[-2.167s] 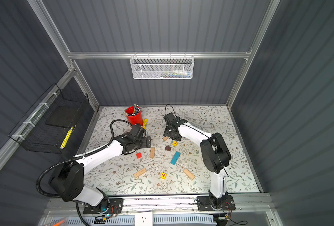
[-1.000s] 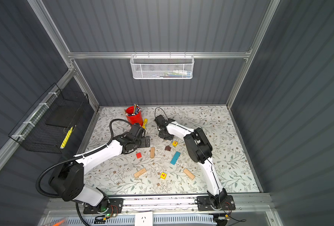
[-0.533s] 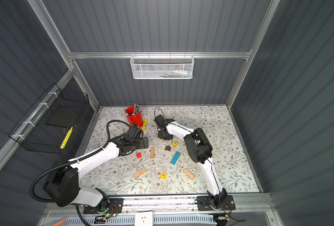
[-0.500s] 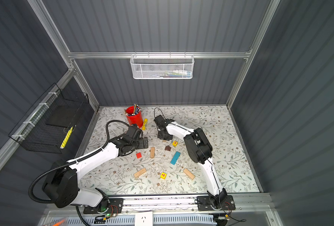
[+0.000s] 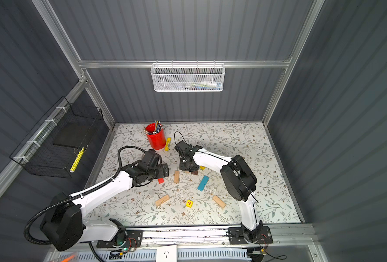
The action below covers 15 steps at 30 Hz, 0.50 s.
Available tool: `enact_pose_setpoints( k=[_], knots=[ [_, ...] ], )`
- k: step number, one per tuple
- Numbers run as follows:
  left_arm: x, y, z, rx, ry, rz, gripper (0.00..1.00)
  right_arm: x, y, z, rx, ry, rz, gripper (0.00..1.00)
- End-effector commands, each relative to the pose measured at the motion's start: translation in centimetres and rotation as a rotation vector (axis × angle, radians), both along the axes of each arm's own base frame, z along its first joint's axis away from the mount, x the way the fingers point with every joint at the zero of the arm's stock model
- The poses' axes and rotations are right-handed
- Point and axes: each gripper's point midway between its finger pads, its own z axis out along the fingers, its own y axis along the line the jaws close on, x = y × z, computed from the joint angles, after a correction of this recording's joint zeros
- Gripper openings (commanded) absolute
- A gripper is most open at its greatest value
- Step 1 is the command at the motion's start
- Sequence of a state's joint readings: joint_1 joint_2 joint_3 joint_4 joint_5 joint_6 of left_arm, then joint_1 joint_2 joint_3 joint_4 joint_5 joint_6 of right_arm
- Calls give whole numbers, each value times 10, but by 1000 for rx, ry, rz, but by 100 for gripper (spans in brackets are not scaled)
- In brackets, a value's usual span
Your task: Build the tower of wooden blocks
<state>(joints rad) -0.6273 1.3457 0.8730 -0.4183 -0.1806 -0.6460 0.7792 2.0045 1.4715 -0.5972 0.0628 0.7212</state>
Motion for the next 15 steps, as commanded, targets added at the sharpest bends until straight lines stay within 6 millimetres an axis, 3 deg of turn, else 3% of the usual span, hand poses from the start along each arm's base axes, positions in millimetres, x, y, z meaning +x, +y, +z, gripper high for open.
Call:
enact_pose_setpoints(
  k=[1,15],
  knots=[
    [-7,-1,-2,-49,26,17,88,-12,6,-5,7,-7,11,25],
    [-9,-4,-13,-70,53,27,81,-26,17,-33,-11,1,58,25]
  ],
)
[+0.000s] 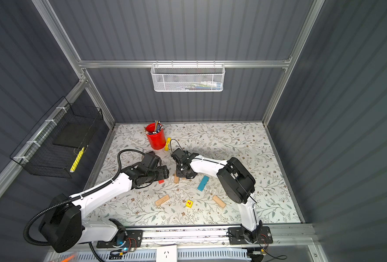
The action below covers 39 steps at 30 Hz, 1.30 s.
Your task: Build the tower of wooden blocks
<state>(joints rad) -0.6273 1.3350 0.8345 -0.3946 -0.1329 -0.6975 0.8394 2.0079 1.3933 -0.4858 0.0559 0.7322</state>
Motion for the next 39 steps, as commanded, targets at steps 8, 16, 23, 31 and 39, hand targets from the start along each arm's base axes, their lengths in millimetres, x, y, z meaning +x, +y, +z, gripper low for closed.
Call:
enact_pose_setpoints(
  k=[8,16,23,31,39],
  knots=[
    [0,0,-8,-13,17,18,73,-14,-6,-23,-55,26,5,26],
    [-1,-2,-9,-27,27,21,69,-13,-5,-14,-39,20,-9,43],
    [-3,-7,-8,-55,35,4,59,-19,-10,13,42,32,-30,47],
    [-3,-21,-17,-106,61,-29,47,-26,-15,11,185,95,-22,39],
    [1,-31,-31,-147,80,-29,36,-14,-12,1,273,121,-32,34]
  ],
)
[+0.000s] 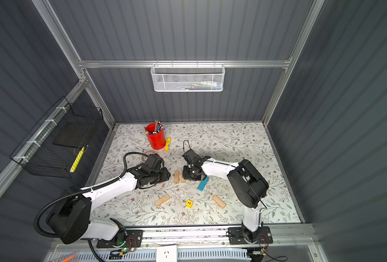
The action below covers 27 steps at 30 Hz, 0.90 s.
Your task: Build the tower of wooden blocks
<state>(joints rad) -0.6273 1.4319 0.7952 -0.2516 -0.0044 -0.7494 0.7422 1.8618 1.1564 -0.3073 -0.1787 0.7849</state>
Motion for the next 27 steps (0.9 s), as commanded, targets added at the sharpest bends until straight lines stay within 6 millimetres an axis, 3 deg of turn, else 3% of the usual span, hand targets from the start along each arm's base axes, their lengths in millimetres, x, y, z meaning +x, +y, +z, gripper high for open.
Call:
enact_pose_setpoints(
  k=[1,4,14,27],
  knots=[
    [2,-5,-6,-36,12,5,35,2,10,-4,56,12,18,33],
    [2,-7,-10,-50,21,8,32,1,10,-10,52,24,20,27],
    [2,-14,-26,-66,59,3,23,-5,10,-21,64,56,31,24],
    [3,-23,-39,-95,87,-12,17,-5,15,-18,82,37,75,20]
  ],
)
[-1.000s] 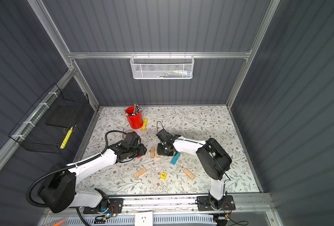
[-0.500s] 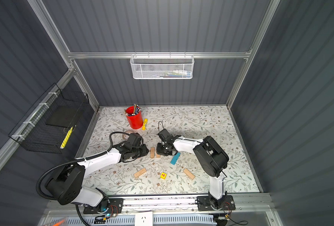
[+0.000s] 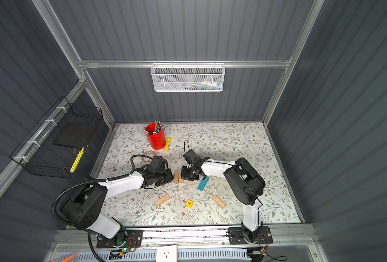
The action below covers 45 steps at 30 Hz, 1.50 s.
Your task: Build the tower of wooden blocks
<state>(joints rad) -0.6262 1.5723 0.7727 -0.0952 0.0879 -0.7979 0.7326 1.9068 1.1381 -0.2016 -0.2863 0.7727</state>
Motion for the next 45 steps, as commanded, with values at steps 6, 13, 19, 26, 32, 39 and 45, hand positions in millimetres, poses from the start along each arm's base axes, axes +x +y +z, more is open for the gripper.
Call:
enact_pose_setpoints(
  k=[6,13,19,26,32,39,45],
  knots=[
    [-2,-3,-9,-19,31,-13,15,-2,-3,-11,-38,-7,52,19],
    [-1,-5,-13,-20,40,-20,12,0,-1,-7,-40,-31,90,19],
    [0,-6,-15,-17,42,-20,10,9,-4,-6,-60,-44,84,19],
    [3,-7,-17,-13,44,-21,8,12,-1,-3,-45,-53,107,20],
    [5,-6,-17,-3,40,-15,7,7,2,-1,-19,-52,149,18],
    [7,-8,-20,-3,44,-19,6,6,0,0,-37,-71,198,18],
    [5,-10,-19,-11,45,-29,6,11,1,4,-33,-88,203,20]
  ],
)
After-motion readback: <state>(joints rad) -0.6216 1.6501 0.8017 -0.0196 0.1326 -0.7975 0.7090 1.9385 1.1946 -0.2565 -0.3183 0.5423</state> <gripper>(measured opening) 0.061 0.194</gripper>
